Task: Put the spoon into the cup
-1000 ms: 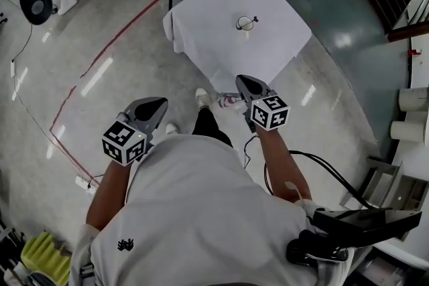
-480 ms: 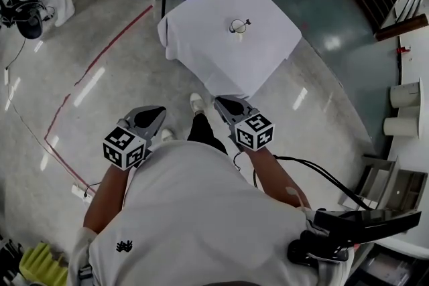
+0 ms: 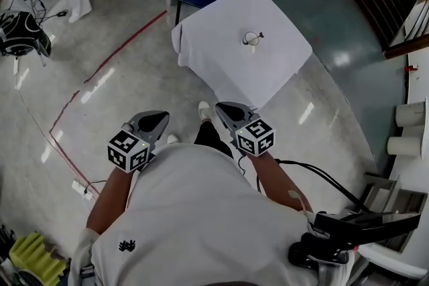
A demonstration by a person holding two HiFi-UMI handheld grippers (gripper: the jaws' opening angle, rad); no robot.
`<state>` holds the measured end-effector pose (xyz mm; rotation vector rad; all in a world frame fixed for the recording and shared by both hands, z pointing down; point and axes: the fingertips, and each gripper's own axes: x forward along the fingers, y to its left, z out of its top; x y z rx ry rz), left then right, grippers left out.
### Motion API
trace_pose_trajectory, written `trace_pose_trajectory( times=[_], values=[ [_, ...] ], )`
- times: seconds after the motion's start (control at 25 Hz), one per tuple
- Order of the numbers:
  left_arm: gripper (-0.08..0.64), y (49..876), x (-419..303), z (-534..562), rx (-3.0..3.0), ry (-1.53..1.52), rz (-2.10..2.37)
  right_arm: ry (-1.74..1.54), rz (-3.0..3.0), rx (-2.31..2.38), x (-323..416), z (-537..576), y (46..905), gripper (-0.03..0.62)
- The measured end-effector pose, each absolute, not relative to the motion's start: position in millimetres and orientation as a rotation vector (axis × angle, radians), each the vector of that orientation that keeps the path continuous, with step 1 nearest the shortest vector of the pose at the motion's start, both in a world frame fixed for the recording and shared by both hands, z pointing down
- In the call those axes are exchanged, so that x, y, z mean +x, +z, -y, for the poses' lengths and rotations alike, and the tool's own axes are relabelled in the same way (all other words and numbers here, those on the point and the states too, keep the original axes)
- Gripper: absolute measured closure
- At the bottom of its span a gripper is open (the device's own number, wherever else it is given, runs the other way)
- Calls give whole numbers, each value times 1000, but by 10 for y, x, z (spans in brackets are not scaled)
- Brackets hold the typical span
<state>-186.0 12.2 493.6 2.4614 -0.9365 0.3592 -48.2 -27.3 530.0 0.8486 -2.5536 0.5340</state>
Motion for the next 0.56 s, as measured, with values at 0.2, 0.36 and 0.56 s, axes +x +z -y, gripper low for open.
trace_pose_trajectory(
  times=[0.2, 0.36, 0.56],
  values=[
    [552, 4985, -1845, 1, 2438, 365, 959, 536, 2558, 823, -478, 434, 5358, 584],
    [552, 5013, -1775, 174, 2429, 367, 952, 549, 2549, 823, -412, 613, 5414, 584],
    [552, 5047, -1758, 495, 2430, 374, 962, 538, 2555, 828, -364, 966, 5455, 584]
  ],
)
